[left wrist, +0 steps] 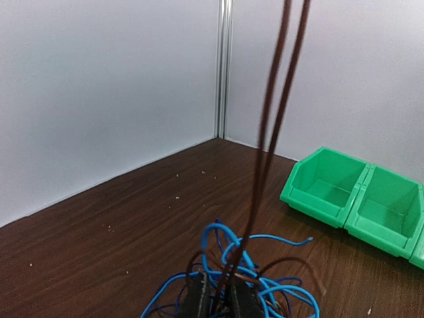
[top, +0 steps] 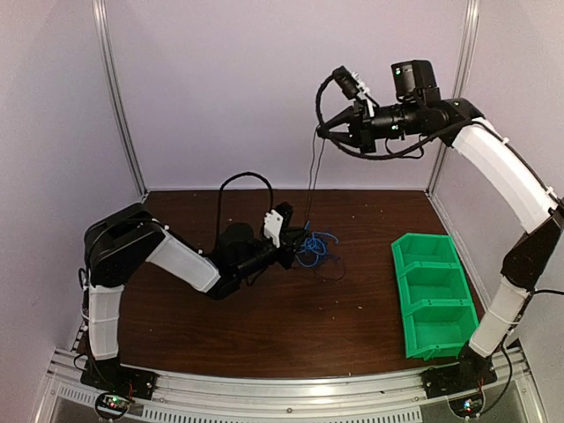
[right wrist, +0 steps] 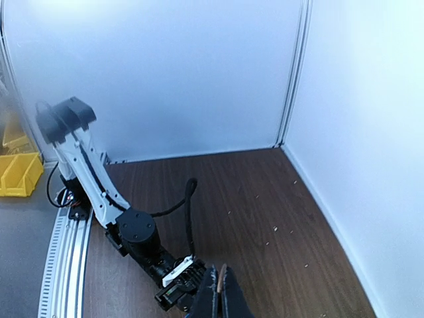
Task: Untangle the cables
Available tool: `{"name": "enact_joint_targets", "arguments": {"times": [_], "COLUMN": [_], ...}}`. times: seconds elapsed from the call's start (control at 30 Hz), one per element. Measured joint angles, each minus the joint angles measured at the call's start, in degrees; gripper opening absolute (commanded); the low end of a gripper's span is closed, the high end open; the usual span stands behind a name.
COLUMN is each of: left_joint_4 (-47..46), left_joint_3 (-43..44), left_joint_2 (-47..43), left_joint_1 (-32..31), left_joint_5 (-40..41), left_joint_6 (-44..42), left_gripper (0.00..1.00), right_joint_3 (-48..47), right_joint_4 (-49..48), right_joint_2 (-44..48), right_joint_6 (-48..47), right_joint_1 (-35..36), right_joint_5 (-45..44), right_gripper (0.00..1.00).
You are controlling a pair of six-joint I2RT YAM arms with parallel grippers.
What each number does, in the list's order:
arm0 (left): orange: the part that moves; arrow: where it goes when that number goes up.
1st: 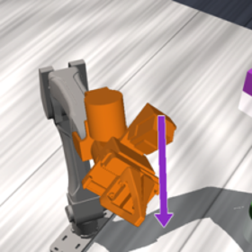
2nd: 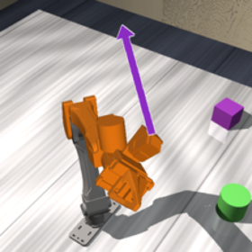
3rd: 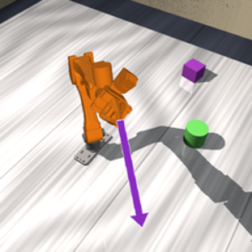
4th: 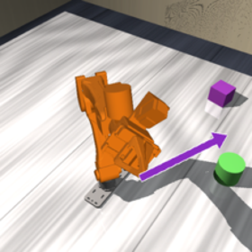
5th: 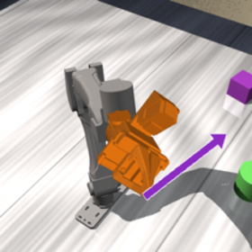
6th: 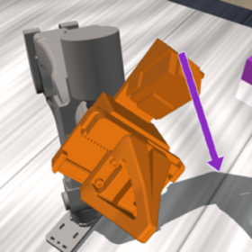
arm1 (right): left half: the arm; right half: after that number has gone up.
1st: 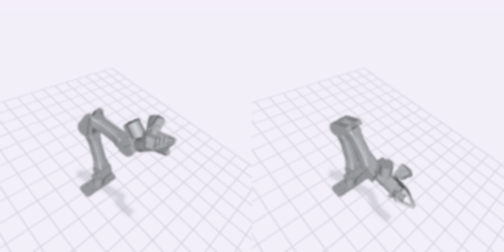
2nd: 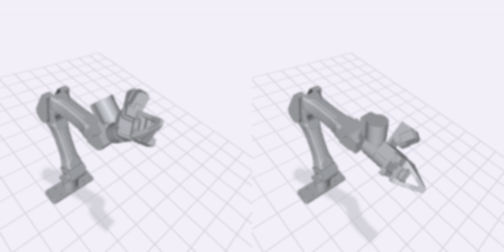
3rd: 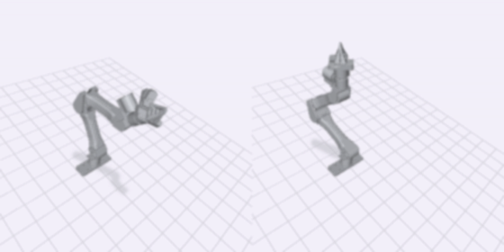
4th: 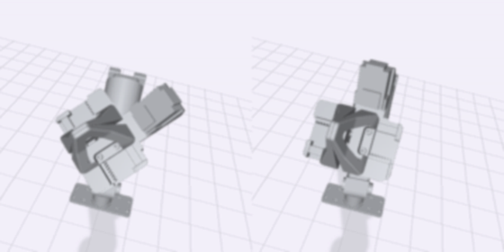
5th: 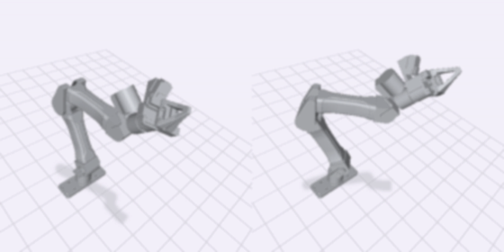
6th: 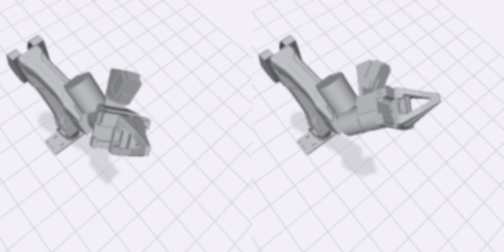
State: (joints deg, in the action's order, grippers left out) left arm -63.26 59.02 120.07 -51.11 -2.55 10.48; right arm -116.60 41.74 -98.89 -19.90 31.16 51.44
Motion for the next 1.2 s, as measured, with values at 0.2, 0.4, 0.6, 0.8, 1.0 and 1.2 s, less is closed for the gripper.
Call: {"name": "enact_joint_targets", "arguments": {"times": [0.2, 0.4, 0.6, 0.8, 1.0, 1.2], "left_joint_4": [1.7, 4.8, 6.4, 6.9, 8.3, 5.9], "left_joint_3": [-10.3, -19.6, -26.1, -26.7, -21.5, -11.5], "left_joint_2": [-4.3, -10.5, -18.4, -24.9, -25.3, -17.4], "left_joint_1": [0.0, 0.0, 0.0, -0.2, -3.8, -7.3], "left_joint_5": [2.7, 8.7, 12.5, 10.4, 6.2, 4.4], "left_joint_6": [0.4, 1.1, 1.7, 2.0, -1.1, -2.2], "left_gripper": [0.13, 0.13, 0.32, 0.56, 0.63, 0.73], "right_joint_3": [-9.0, -12.0, -0.4, 15.8, 22.1, 22.1], "right_joint_4": [-2.1, -5.4, -12.9, -19.1, -21.4, -23.6], "right_joint_2": [5.4, 11.4, 14.9, 13.1, 12.7, 12.9], "right_joint_6": [2.8, 5.2, 7.9, 11.9, 13.1, 13.1], "right_joint_1": [-5.6, -9.4, -9.6, -9.7, -9.7, -9.5], "right_joint_5": [4.4, 8.8, 10.5, 10.0, 9.0, 8.5], "right_gripper": [0.0, 0.0, 0.0, 0.0, 0.0, 0.0]}}
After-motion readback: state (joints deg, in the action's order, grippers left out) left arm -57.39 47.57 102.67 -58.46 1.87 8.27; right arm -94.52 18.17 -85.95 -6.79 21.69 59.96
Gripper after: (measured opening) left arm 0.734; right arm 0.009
